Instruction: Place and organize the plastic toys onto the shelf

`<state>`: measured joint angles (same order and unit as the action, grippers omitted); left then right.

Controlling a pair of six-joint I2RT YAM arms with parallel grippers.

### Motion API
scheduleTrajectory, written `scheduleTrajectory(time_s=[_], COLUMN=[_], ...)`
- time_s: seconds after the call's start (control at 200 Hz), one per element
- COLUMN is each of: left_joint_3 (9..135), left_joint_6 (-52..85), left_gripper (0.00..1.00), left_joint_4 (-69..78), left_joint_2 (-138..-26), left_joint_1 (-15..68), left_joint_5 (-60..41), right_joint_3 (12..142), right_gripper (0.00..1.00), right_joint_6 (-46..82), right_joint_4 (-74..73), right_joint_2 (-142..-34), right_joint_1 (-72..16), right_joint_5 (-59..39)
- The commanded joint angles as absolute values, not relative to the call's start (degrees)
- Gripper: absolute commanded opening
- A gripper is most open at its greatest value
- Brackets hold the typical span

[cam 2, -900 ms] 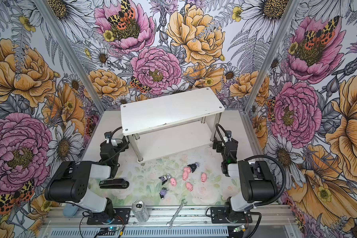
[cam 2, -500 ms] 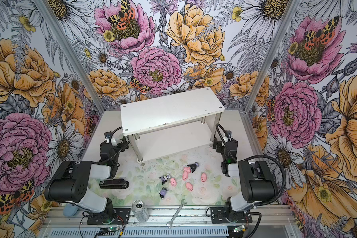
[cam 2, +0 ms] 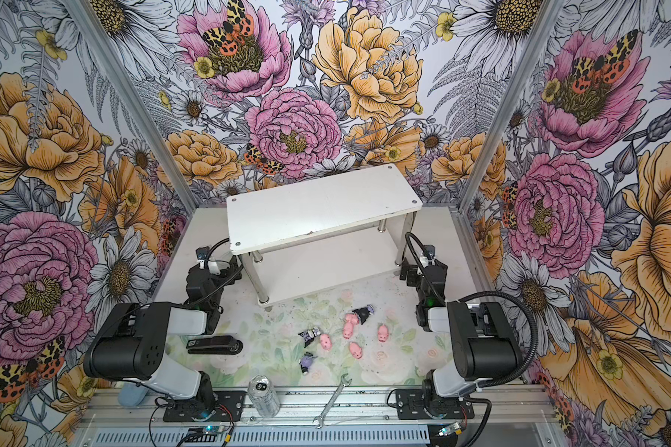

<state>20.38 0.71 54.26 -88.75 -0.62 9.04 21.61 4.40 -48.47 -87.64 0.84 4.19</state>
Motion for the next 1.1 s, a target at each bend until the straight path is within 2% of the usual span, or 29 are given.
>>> scheduleTrajectory(time_s=[0.0,0.095,0.16,0.285,0.365,0.46,0.555,0.64,0.746,0.836,0.921,1.096], left_joint_3=[21.02,20.69,19.36,21.30,24.67,25.30,23.33,25.35,25.33,24.62,24.84,26.54], left_joint_6=[0.99,0.69,-0.27,0.36,9.25,18.92,23.01,30.01,30.16,29.90,29.77,30.70], left_gripper=[0.99,0.99,0.99,0.99,0.99,0.99,0.99,0.99,0.97,0.86,0.75,0.74], left_joint_4=[55.03,55.62,54.43,41.02,27.72,18.30,13.92,1.93,-2.54,-4.73,-7.74,-16.29], left_joint_2=[-88.86,-88.52,-83.69,-68.93,-60.92,-52.49,-44.96,-39.81,-35.14,-31.64,-29.44,-27.04], left_joint_1=[-0.99,-0.98,0.10,7.55,9.29,7.84,5.68,3.08,2.26,3.45,5.36,16.18], left_joint_5=[7.25,6.82,6.97,32.51,42.00,38.25,33.65,32.72,25.32,20.35,16.33,16.72], right_joint_3=[22.89,22.79,24.40,23.44,22.92,25.08,23.94,24.03,24.93,25.66,26.65,30.68], right_gripper=[1.00,1.00,1.00,1.00,1.00,1.00,0.99,0.89,0.77,0.70,0.69,0.69], right_joint_6=[4.16,4.06,4.59,6.59,7.70,11.74,13.59,12.80,12.14,11.47,11.19,9.76], right_joint_4=[-48.83,-49.04,-42.35,-33.85,-27.26,-14.27,-12.52,-13.52,-16.14,-18.07,-19.40,-19.94], right_joint_2=[-88.07,-87.66,-83.15,-70.42,-63.31,-57.69,-55.17,-55.73,-58.30,-60.20,-61.77,-65.72], right_joint_1=[1.28,1.27,1.21,0.68,-0.51,-2.41,-3.62,-3.95,-4.04,-4.17,-4.03,-3.96], right_joint_5=[3.52,3.72,4.98,6.79,8.13,13.30,9.34,2.94,-3.33,-6.47,-8.30,-9.38])
